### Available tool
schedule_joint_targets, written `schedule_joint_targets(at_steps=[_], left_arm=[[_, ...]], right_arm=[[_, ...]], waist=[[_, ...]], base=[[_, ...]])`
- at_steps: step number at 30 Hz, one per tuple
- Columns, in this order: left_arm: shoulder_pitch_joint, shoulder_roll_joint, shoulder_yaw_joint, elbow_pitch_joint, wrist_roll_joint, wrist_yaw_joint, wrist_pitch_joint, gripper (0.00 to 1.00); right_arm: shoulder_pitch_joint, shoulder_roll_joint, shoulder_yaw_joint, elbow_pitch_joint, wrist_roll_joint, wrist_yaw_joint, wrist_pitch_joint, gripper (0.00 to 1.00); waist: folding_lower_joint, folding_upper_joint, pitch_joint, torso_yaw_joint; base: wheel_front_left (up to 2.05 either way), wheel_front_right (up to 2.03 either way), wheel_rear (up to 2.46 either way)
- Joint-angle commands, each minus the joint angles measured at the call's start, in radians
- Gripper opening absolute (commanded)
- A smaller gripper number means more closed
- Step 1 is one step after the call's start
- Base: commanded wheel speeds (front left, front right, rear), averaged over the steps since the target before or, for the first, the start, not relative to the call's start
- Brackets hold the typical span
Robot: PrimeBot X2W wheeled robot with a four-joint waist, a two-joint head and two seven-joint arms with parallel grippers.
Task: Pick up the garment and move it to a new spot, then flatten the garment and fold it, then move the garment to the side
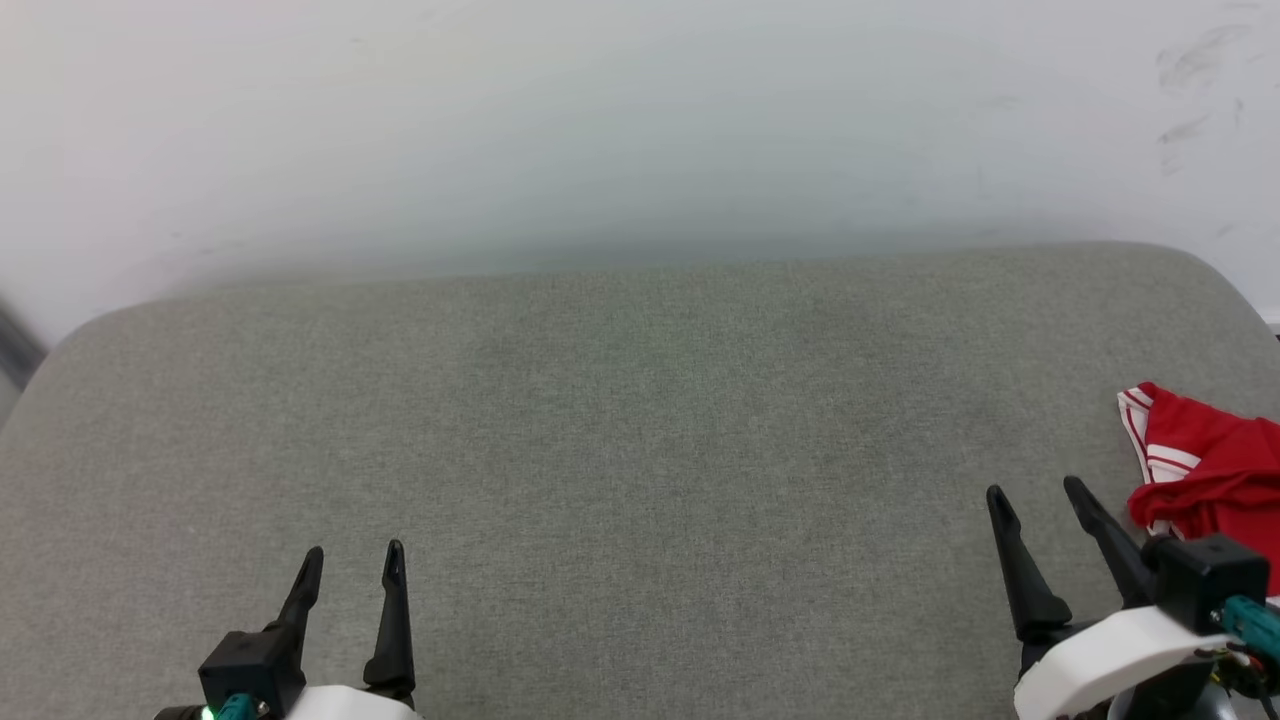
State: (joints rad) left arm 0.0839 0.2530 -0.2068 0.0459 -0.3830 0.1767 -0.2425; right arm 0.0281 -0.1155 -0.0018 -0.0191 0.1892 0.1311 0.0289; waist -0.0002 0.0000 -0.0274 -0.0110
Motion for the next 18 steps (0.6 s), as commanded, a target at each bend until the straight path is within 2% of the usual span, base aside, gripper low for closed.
schedule_joint_targets(at_steps=[1,9,18], left_arm=[[0.015,0.006,0.000,0.003,-0.005,0.001,-0.006,1.00],[0.031,0.003,-0.006,0.019,-0.005,0.005,-0.009,1.00],[0.020,0.008,-0.004,0.027,-0.008,0.004,-0.013,1.00]], right_arm=[[0.029,0.008,0.004,-0.023,-0.004,-0.001,0.006,1.00],[0.086,0.019,-0.007,-0.078,-0.024,-0.001,0.023,1.00],[0.064,0.022,0.007,-0.062,-0.032,-0.001,0.017,1.00]], waist=[[0.0002,0.0000,-0.011,0.002],[0.0002,0.0000,-0.029,-0.004],[0.0002,0.0000,-0.026,-0.011]], base=[[0.00,0.00,0.00],[0.00,0.00,0.00],[0.00,0.00,0.00]])
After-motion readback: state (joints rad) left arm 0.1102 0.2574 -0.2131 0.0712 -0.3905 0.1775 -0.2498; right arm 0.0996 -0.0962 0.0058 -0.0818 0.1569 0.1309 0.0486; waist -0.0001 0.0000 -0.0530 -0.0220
